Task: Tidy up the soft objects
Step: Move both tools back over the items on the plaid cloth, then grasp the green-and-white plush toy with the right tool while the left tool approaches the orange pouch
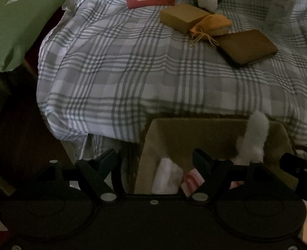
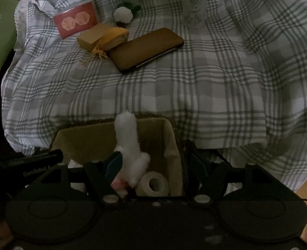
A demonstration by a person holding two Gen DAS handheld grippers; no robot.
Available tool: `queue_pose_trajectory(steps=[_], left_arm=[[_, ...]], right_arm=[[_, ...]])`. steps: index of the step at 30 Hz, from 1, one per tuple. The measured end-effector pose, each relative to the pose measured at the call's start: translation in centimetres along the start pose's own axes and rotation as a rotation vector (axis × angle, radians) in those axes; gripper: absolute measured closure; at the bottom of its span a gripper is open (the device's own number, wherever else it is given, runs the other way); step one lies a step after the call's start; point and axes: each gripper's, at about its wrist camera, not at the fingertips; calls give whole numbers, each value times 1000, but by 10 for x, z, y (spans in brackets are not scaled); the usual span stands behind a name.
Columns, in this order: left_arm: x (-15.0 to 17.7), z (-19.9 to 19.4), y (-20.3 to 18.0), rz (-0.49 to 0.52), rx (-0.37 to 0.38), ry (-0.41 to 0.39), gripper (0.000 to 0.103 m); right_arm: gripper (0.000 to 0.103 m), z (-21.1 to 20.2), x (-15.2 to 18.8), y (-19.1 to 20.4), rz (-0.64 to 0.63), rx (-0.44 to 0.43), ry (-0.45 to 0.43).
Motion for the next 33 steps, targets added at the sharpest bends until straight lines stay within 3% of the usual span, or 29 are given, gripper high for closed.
queue_pose_trajectory(steps=[6,17,20,26,31,33], left_arm=[[-23,14,5,1,0,0,26],[-67,45,11,5,-5,-16,26],[-78,53,9,24,-4,-38,25],[-97,70,7,69,2,-83,19],[-105,88,8,88,13,-91,19],[-107,94,10,86,13,-99,13]], right_arm=[[32,16,-25,9,-5,-8,13],[29,30,-89,22,4,-52,-66],[24,37,-108,25,12,-53,-94],[1,56,-148,26,52,-70,-147],[0,74,-182,32,77,-91,-155],[0,82,-194,38,86,-99,-152]])
Point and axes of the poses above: each gripper's, at about its wrist camera, not at the fingertips, and z roughly the way its jaws point, y to its left, x to its underside, and after that the axes turned 11 degrees about x, right-handed
